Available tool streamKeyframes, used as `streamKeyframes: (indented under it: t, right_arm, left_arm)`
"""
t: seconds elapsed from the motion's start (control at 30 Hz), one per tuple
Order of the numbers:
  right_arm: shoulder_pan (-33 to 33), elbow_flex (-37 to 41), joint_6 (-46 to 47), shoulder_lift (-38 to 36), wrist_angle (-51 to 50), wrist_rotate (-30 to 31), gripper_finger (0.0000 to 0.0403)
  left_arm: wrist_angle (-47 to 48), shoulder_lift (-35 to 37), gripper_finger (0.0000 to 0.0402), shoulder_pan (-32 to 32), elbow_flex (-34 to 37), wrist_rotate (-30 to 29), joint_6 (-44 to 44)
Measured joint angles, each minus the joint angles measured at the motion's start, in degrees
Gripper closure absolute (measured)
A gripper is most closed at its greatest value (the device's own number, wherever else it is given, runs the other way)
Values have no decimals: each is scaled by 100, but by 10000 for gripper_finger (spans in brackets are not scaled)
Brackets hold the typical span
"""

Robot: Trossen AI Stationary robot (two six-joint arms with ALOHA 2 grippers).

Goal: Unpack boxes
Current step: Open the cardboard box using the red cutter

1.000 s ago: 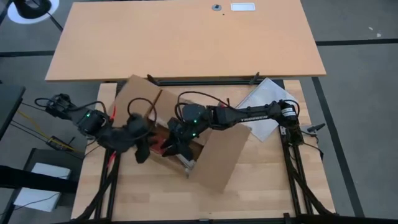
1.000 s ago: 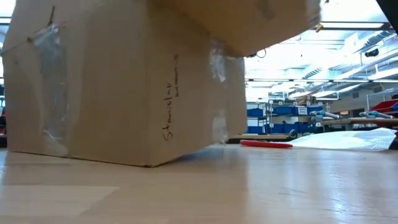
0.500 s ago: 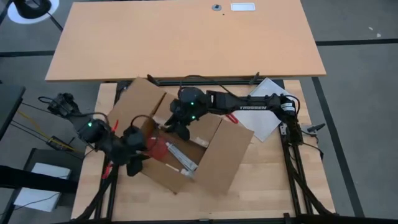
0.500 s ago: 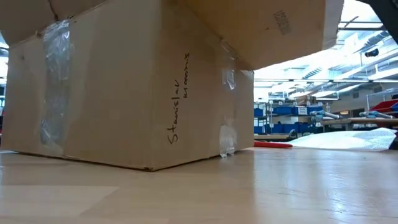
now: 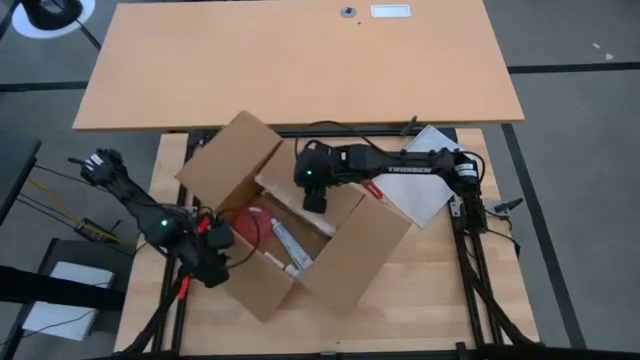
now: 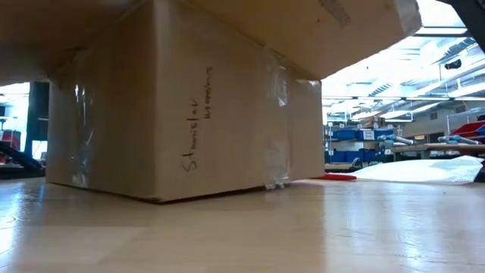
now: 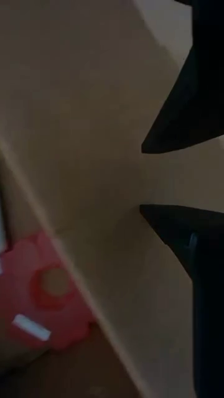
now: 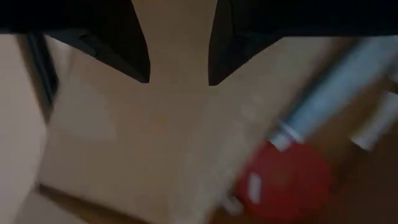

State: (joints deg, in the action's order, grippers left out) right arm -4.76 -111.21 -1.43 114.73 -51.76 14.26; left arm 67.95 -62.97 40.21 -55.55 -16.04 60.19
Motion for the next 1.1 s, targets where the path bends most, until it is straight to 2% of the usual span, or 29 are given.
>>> streamKeyframes:
  t: [0.37,0.47,0.53,0.77,0.93,1.1]
  right_arm:
    - [-10,21,554,67,-298,-96,240]
    - [-13,21,1081,69,-295,-88,236]
    - [-13,21,1333,67,-285,-95,227]
    - [-17,-39,1364,62,-371,-70,164]
    - [-58,-636,1328,37,-806,-72,128]
    - [-266,-1215,1167,25,-1252,-37,117]
  left_arm:
    - [143,1,245,2,258,-387,187]
    - [144,2,245,0,258,-393,187]
    - [142,1,245,0,258,-397,187]
    - [162,1,245,3,258,-399,314]
    - [510,1,245,140,258,-381,268]
    - [890,1,245,314,258,-309,172]
